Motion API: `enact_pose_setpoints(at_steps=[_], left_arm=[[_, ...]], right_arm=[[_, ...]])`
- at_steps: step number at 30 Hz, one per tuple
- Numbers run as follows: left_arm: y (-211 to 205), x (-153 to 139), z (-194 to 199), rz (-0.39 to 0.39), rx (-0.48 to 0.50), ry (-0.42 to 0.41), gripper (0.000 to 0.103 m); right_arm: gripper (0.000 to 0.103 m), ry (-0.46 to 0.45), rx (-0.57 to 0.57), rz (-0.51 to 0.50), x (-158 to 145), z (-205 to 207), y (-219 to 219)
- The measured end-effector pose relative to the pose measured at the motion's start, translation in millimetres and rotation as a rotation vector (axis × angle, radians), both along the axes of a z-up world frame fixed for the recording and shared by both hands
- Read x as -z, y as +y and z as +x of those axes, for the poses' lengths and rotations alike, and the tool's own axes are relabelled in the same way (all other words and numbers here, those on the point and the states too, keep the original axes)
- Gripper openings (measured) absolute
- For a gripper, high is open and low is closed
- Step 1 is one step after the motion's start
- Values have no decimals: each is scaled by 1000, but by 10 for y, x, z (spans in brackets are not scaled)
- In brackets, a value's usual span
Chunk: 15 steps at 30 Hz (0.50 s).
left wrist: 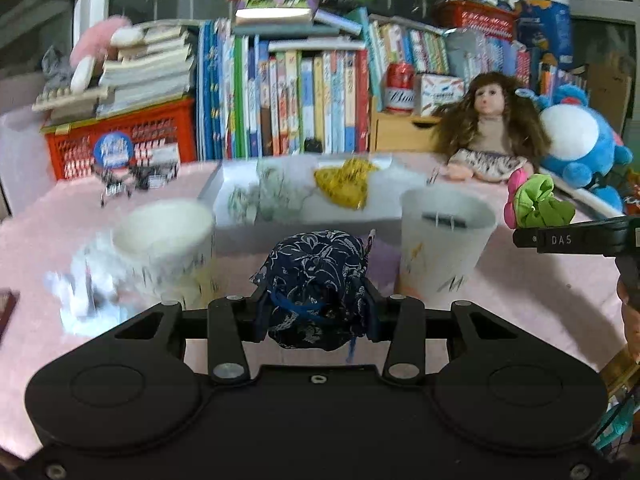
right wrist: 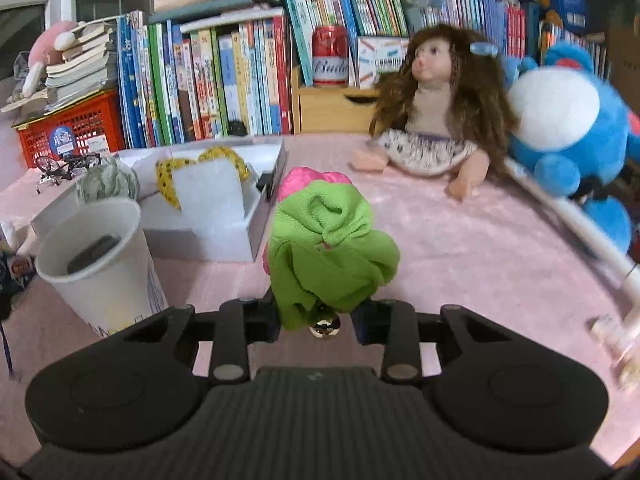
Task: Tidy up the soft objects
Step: 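Carry the navy pouch and green scrunchie over the grey tray with both grippers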
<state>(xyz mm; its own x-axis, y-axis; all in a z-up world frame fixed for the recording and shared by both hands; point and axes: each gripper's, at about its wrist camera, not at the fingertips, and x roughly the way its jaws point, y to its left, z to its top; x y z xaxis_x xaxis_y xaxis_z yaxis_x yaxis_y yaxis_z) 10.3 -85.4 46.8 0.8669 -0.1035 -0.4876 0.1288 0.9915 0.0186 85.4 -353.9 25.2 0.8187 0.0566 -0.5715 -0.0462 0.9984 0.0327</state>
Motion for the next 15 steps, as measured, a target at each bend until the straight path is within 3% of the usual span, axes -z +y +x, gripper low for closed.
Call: enact_pose_setpoints(at_steps=[6,15], left_arm=[[30,-357,38,1,54,-36,40],[237,-811,288,-35,91,6,40]], right_arm=[[38,-24,-10,12,-255,-2,-14],[38,28,-80,6,-654,105,105]])
